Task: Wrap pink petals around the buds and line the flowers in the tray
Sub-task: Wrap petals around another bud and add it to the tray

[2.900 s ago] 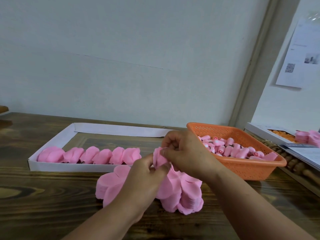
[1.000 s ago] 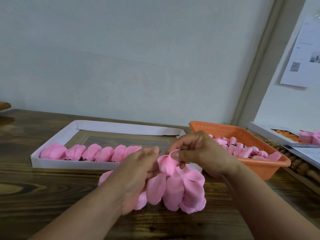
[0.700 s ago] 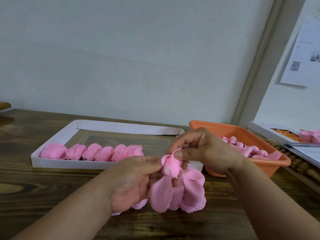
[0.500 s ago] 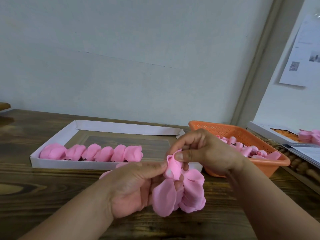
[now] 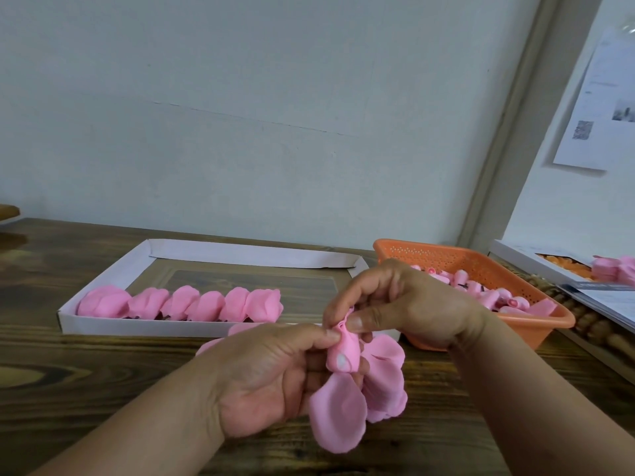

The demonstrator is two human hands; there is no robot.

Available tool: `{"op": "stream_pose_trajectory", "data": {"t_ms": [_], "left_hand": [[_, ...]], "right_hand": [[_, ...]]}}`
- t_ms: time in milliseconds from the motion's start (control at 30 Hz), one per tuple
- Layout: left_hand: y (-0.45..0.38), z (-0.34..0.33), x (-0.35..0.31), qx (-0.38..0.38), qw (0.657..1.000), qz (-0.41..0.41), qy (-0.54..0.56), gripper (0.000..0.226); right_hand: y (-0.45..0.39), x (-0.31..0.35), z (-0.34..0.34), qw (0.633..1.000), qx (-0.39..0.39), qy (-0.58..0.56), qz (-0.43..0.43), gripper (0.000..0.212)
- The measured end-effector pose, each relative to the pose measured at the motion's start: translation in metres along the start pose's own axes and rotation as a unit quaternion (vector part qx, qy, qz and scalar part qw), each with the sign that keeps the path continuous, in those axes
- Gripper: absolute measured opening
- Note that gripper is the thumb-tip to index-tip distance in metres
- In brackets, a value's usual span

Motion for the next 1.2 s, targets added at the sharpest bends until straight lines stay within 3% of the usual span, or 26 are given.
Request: {"op": "stream_pose_trajectory", "data": {"t_ms": [67,167,333,533,667,767,933,1033,1200], "left_hand": [[0.0,-0.001,0.0,-0.01,1.0,-0.009,-0.003,0.015],[0.0,0.0,0.0,-0.049,0.998,-0.01,0.03,0.029],[0.002,-0.005,-0.002,-0.046,0.997,-0.025,0.052,0.029],[0.004,-0.004,-0.001,-0.072,0.996,-0.029,0.048,0.028],[0.006,-0.004,-0.001,-0.063,0.997,-0.03,0.046,0.046],[0.009,-0.004,-0.001,-0.051,0.996,-0.024,0.066,0.031],[0.016,0.008,0.01,-0.12,0.989,-0.02,-0.087,0.016],[0.019,0.005,0.013,-0.115,0.984,-0.046,-0.13,0.007],[0.018,0.0,0.007,-0.068,0.981,-0.081,-0.163,0.015]], "right_hand": [[0.001,0.003,-0.001,0.999,-0.007,0.031,-0.004,0.017],[0.001,0.007,-0.001,0.998,-0.016,0.061,-0.001,0.021],[0.003,0.006,-0.002,0.999,-0.024,0.022,0.002,0.033],[0.001,0.007,-0.003,1.0,-0.002,0.003,0.014,0.031],[-0.001,0.006,-0.003,1.0,-0.007,-0.003,0.013,0.025],[0.001,0.005,0.001,0.999,-0.025,-0.015,0.022,0.023],[0.005,0.005,0.015,0.995,-0.085,-0.03,0.047,0.022],[0.005,0.005,0.015,0.996,-0.074,-0.03,0.046,0.022],[0.003,0.006,0.005,0.999,-0.027,0.002,0.021,0.023]]}}
Point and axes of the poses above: each hand's wrist, its own y-axis away from the middle knuckle, its own z-axis out of the back of the hand, x = y × z, the point moved 3 cm from there along -y, towards the middle knuckle, and after that the axes turned 8 degrees about -y, right-handed, at the moved point
